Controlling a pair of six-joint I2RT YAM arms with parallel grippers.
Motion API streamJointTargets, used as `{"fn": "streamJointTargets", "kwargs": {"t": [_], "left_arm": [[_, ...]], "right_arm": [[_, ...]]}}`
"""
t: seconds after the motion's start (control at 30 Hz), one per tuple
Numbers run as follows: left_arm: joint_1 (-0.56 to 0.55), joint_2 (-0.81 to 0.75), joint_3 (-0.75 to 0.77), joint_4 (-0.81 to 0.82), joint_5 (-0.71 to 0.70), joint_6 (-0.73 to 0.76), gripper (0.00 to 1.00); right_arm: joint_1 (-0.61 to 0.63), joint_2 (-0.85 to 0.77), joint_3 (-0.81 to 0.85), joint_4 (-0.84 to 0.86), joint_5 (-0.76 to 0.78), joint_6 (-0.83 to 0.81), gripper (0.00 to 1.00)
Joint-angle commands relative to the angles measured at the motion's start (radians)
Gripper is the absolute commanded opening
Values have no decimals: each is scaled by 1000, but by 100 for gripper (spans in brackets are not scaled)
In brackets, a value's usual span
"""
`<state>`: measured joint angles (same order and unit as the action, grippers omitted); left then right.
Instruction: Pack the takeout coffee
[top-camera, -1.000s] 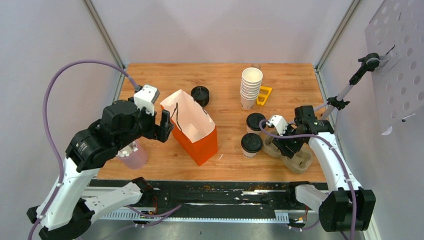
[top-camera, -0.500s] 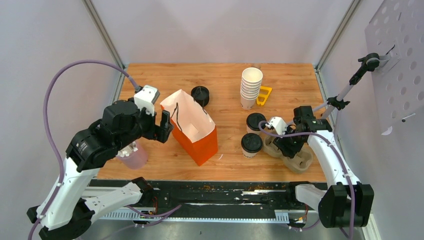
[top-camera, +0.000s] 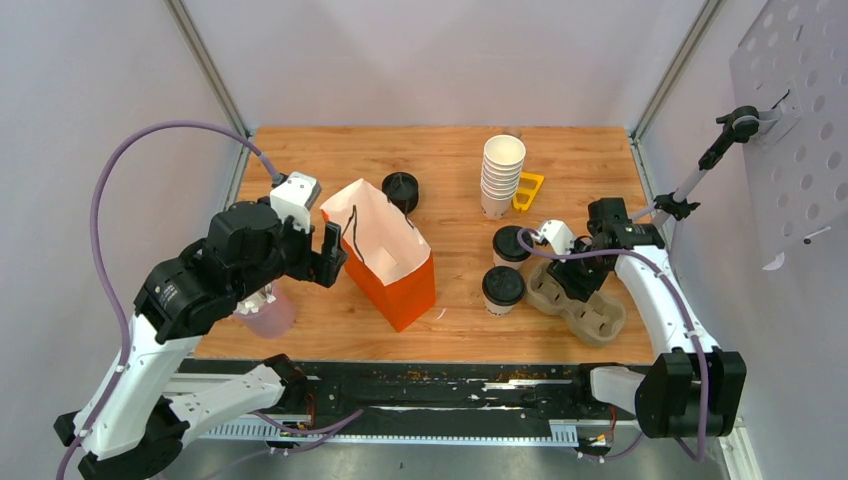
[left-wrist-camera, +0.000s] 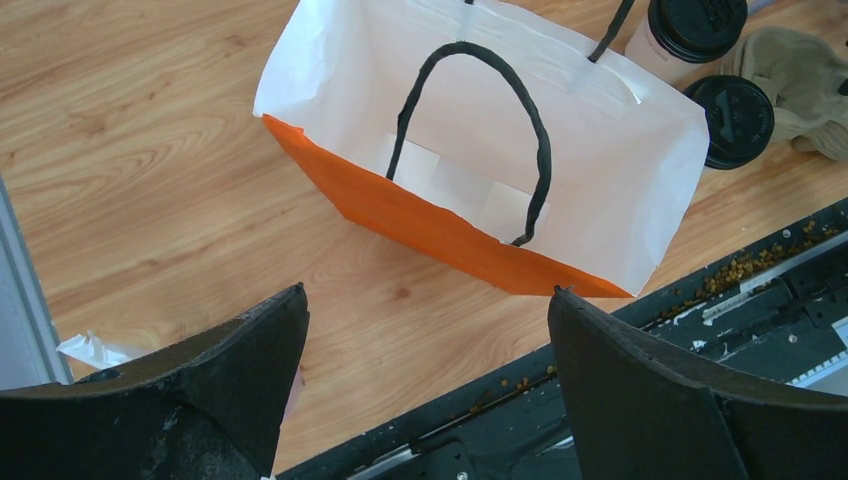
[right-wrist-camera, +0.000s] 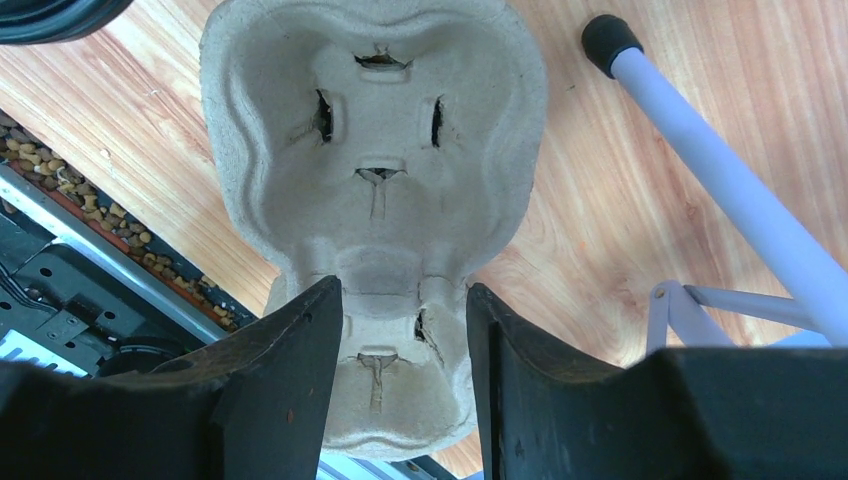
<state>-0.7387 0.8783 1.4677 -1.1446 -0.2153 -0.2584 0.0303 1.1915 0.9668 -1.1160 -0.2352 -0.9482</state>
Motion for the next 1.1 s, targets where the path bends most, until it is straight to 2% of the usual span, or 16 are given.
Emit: {"fn": "streamJointTargets", "kwargs": {"t": [0.0, 0.77, 1.07], "left_arm": [[0, -2, 14, 13, -5, -1, 96], [1, 0, 18, 13, -15, 0, 97], [1, -1, 14, 11, -23, 4, 97]], "right_arm": [[-4, 0, -11, 21, -12, -14, 49], [-5, 6, -68, 49, -2, -28, 48], [-4, 5, -84, 62, -6, -27, 40]]}}
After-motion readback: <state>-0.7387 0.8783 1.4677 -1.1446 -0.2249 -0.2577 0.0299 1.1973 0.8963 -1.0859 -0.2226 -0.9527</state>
